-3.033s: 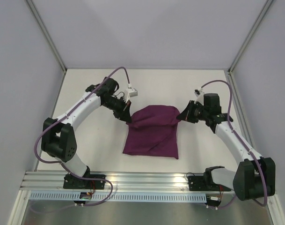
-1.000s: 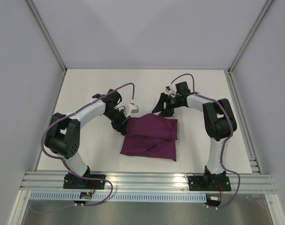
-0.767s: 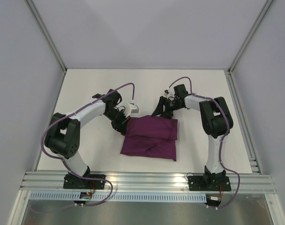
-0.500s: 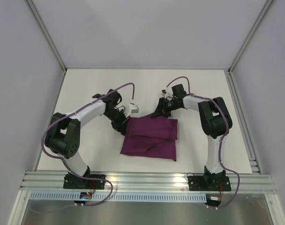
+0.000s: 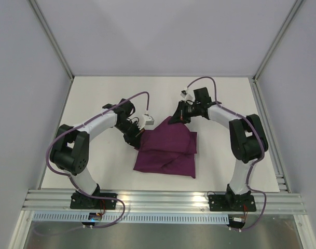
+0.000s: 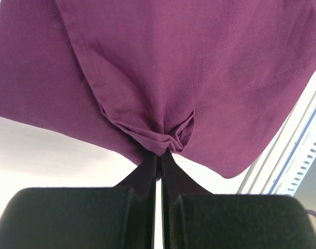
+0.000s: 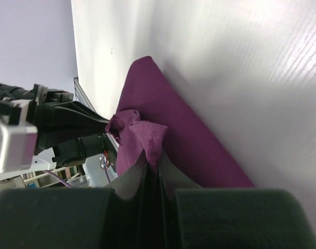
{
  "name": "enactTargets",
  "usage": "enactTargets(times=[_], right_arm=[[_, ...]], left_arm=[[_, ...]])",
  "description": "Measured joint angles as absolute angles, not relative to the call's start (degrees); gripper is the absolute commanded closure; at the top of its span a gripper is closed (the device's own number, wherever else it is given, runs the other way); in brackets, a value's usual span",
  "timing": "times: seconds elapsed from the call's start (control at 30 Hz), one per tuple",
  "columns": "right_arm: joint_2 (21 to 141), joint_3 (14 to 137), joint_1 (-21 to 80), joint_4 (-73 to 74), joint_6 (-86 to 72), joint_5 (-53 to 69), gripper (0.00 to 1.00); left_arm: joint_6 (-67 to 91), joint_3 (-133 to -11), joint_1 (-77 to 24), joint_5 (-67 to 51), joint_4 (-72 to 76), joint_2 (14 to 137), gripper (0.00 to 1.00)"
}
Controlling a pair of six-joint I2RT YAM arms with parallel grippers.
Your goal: Prepare the surgical pack
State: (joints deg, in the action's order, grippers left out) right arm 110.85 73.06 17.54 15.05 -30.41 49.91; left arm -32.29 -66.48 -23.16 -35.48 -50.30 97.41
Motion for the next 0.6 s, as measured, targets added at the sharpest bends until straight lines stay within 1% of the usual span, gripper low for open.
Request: enactTargets(times=[0.07, 0.17, 0.37, 0.4, 0.47, 0.5, 0.6], right_arm=[[108.2, 71.7, 17.78, 14.74, -30.41, 49.21, 0.99], [104.03, 68.75, 18.02, 14.06, -30.37, 48.38, 0.99], [94.89, 59.64, 19.9, 13.1, -30.13, 46.72, 0.99], [93.03, 57.98, 20.71, 13.21, -30.04, 46.48, 0.99], [89.21, 54.89, 22.98, 13.58, -29.54, 46.39, 1.0], [87.15, 53.34, 24.4, 14.17, -29.06, 46.3, 1.0], [81.28, 48.38, 27.97, 15.4, -28.12, 46.06, 0.99]], left_arm=[[-32.29, -66.48, -23.18, -35.48, -50.24, 97.41, 1.0], [-32.29, -66.48, -23.18, -35.48, -50.09, 97.41, 0.97], [-32.34, -66.48, -23.16, -35.16, -50.43, 97.41, 0.71], [-32.42, -66.48, -23.16, -34.96, -50.63, 97.41, 0.63], [-32.69, -66.48, -23.11, -34.54, -51.4, 97.36, 0.57], [-32.77, -66.46, -23.11, -34.46, -51.88, 97.27, 0.51], [-33.54, -66.46, -23.11, -34.54, -53.67, 96.25, 0.45]])
